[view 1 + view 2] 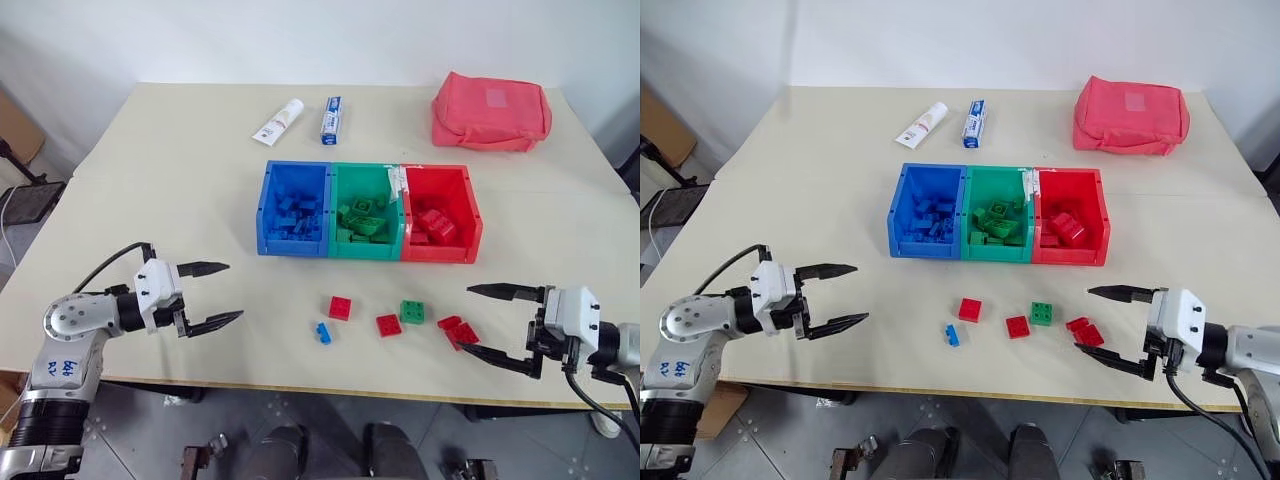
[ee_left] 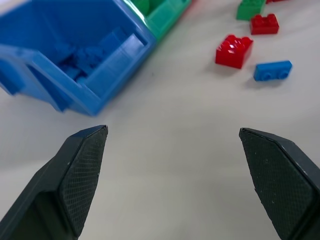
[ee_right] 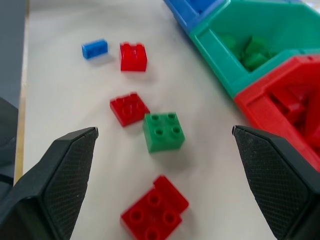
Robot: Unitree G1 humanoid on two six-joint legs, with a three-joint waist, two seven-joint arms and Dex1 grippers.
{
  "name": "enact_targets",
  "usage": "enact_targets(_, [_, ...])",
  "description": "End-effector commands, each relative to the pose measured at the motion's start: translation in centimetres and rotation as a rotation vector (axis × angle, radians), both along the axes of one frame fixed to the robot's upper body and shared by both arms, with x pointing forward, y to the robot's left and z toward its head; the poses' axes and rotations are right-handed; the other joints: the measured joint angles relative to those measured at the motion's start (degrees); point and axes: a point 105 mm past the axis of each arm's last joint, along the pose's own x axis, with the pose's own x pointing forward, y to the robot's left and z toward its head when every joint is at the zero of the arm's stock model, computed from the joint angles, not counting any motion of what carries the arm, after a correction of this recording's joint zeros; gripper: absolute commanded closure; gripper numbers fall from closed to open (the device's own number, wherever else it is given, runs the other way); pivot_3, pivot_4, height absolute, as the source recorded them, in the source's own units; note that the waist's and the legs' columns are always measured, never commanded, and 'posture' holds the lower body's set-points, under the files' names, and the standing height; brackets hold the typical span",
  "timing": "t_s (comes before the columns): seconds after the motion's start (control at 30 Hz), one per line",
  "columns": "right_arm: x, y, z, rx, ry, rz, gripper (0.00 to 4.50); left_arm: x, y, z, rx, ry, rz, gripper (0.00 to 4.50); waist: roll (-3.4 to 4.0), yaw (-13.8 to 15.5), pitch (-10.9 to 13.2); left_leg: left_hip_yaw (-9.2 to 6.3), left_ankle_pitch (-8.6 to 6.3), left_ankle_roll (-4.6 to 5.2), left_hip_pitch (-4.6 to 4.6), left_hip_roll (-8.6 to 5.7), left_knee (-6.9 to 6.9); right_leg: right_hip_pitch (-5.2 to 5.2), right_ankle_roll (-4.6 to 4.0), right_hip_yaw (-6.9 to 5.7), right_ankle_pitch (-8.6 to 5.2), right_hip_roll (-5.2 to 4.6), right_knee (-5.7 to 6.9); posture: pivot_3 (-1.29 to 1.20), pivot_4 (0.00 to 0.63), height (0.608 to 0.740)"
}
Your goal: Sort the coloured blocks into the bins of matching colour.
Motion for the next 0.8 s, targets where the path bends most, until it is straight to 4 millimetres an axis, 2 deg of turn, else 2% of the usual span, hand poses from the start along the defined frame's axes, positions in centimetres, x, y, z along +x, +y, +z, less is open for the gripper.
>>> enact_targets(0.03, [-0.3, -1.3, 1.0, 0.012, -0.059, -0.075, 0.0, -0.1, -1.5, -0.1, -0.02, 0.003, -0.047, 0.03, 0.0, -0.04, 0.0, 0.02, 0.0, -0.01, 0.01, 0.01, 0.0, 0.0, 0.0, 0.02, 0.0, 0.01, 0.01, 0.0, 0.15, 0.74])
enact_targets(0.2, [-2.4, -5.1, -0.1, -0.027, -0.007, -0.235, 0.0, -1.7, -6.4, -0.6, -0.039, 0.043, -0.257, 0.03, -0.01, 0.9, 0.0, 0.06, -0.03, 0.03, 0.01, 0.0, 0.03, 0.01, 0.01, 0.04, 0.01, 0.03, 0.01, 0.0, 0.15, 0.74])
enact_targets(0.33, [-4.2, -7.3, -1.2, -0.042, 0.073, -0.326, 0.0, -2.9, -8.6, -1.4, -0.012, 0.124, -0.347, 0.03, -0.01, 1.26, 0.0, 0.15, -0.06, 0.05, 0.03, 0.02, 0.03, 0.0, 0.02, 0.11, 0.01, 0.05, -0.01, 0.0, 0.15, 0.74])
enact_targets(0.4, [-5.0, -7.6, -2.0, -0.041, 0.132, -0.352, 0.0, -3.3, -10.0, -1.5, -0.011, 0.089, -0.394, 0.03, -0.01, 1.17, 0.0, 0.24, -0.07, 0.03, 0.09, 0.07, 0.0, 0.0, 0.01, 0.18, 0.01, 0.1, -0.01, 0.0, 0.15, 0.74])
enact_targets(0.47, [-4.8, -7.1, -2.7, -0.053, 0.171, -0.36, 0.0, -3.4, -10.7, -1.5, -0.008, 0.061, -0.419, 0.03, -0.01, 1.11, 0.0, 0.3, -0.08, 0.03, 0.12, 0.11, 0.01, 0.01, 0.01, 0.22, 0.01, 0.14, -0.01, 0.0, 0.15, 0.74])
enact_targets(0.57, [-3.8, -6.2, -3.7, -0.115, 0.226, -0.376, 0.0, -3.5, -10.6, -1.7, 0.018, 0.052, -0.435, 0.03, 0.0, 0.74, -0.01, 0.43, -0.08, 0.02, 0.14, 0.19, 0.06, -0.01, -0.04, 0.25, 0.04, 0.16, 0.0, 0.0, 0.15, 0.74])
enact_targets(0.67, [-2.8, -3.9, -3.2, -0.061, 0.245, -0.328, 0.0, -3.6, -9.6, -1.5, 0.023, 0.057, -0.409, 0.03, 0.01, 0.66, -0.01, 0.43, -0.09, 0.0, 0.15, 0.26, 0.05, -0.03, -0.07, 0.27, 0.05, 0.23, 0.01, 0.0, 0.15, 0.74])
enact_targets(0.8, [-1.4, -1.6, -4.0, -0.024, 0.289, -0.303, 0.0, -3.7, -7.9, -1.7, 0.065, 0.06, -0.378, 0.03, 0.0, 0.85, -0.01, 0.41, -0.14, -0.04, 0.13, 0.3, 0.1, -0.02, -0.08, 0.25, 0.06, 0.28, -0.02, 0.0, 0.15, 0.74])
